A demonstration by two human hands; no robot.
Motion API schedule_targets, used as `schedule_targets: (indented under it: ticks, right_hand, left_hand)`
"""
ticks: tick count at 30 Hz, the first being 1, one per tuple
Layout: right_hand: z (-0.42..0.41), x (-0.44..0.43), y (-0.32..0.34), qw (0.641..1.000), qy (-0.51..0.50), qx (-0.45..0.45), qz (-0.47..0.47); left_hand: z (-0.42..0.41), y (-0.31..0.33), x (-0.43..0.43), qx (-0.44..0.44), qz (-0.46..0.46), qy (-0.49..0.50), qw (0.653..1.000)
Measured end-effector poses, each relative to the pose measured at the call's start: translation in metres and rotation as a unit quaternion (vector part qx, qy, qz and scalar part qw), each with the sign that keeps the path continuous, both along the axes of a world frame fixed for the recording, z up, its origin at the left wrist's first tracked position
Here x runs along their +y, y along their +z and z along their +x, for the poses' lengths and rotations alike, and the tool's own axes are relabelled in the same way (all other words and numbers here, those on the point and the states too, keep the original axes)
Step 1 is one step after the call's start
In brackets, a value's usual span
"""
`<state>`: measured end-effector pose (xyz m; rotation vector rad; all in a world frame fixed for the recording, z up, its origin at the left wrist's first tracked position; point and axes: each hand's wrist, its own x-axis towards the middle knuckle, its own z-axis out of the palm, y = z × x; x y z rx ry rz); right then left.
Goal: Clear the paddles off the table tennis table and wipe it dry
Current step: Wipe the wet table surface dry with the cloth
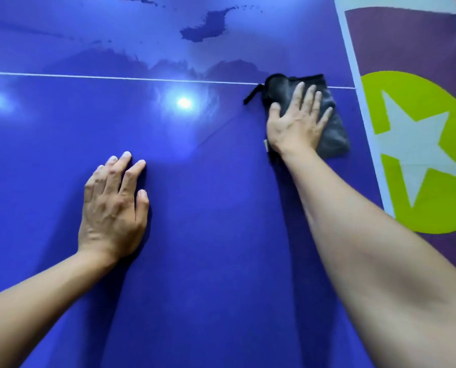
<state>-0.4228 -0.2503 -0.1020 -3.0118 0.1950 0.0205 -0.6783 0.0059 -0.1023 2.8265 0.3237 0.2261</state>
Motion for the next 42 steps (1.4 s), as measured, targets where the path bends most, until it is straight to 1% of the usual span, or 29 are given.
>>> schedule_targets:
  ticks: [3, 5, 7, 11, 13, 16, 18, 19, 21, 24, 25, 28, 31, 33, 36, 39, 42]
  right_hand:
    - [-0.041, 0.094, 0.0, 0.99, 0.139, 0.001, 0.016]
    - [-0.058, 0.135, 0.001, 0.979, 0.199, 0.013, 0.029]
    - [-0.06, 0.139, 0.003, 0.975, 0.218, 0.031, 0.039]
    - [-0.05, 0.105, 0.003, 0.959, 0.279, 0.032, 0.038]
    - [-0.04, 0.078, 0.004, 0.969, 0.241, 0.03, 0.037]
    - [-0.016, 0.016, -0.001, 0.995, 0.099, 0.004, 0.031]
    - [-0.001, -0.035, 0.003, 1.0, 0.006, 0.01, 0.021]
    - [0.006, -0.057, 0.007, 0.999, -0.022, 0.022, 0.016]
    - [0.014, -0.087, 0.014, 0.999, -0.017, 0.048, -0.002]
    - [0.016, -0.1, 0.009, 0.998, 0.047, 0.027, -0.016]
    - [0.017, -0.099, 0.005, 0.998, 0.053, 0.017, -0.013]
    - [0.017, -0.088, 0.0, 0.999, 0.027, 0.018, -0.001]
    - [0.009, -0.043, 0.002, 0.999, 0.036, 0.008, 0.007]
    - [-0.002, 0.016, -0.003, 0.998, 0.068, -0.006, 0.016]
    - [-0.026, 0.128, -0.009, 0.993, 0.114, -0.026, 0.017]
    - [-0.055, 0.23, -0.008, 0.979, 0.202, -0.01, 0.009]
    - [-0.085, 0.312, -0.002, 0.96, 0.278, -0.002, 0.022]
  left_hand:
    - [0.001, 0.0, 0.002, 0.005, -0.001, 0.007, 1.0]
    - [0.0, 0.001, 0.002, 0.002, 0.002, 0.014, 1.0]
    - [0.002, 0.001, 0.001, 0.004, 0.006, 0.012, 1.0]
    - [0.002, 0.002, 0.002, 0.004, 0.008, 0.015, 1.0]
    - [0.001, 0.001, 0.004, 0.007, 0.007, 0.009, 1.0]
    - [0.001, 0.002, 0.004, 0.001, -0.001, 0.013, 1.0]
    - [0.001, 0.003, 0.002, 0.002, -0.002, 0.011, 1.0]
    - [0.002, 0.005, 0.002, 0.003, -0.003, 0.012, 1.0]
    - [0.002, 0.006, 0.002, 0.005, -0.001, 0.015, 1.0]
    - [0.0, 0.004, 0.003, 0.006, 0.001, 0.018, 1.0]
    - [0.0, 0.004, 0.004, 0.005, 0.003, 0.02, 1.0]
    - [-0.002, 0.001, 0.006, 0.007, 0.003, 0.016, 1.0]
    - [-0.003, 0.0, 0.013, 0.002, -0.025, 0.008, 1.0]
    - [-0.007, 0.003, 0.018, -0.006, -0.044, 0.004, 0.999]
    - [-0.028, 0.011, 0.032, -0.006, -0.031, 0.018, 0.999]
    - [-0.076, 0.016, 0.054, 0.019, -0.012, 0.06, 0.998]
    - [-0.133, 0.014, 0.068, 0.042, -0.007, 0.098, 0.994]
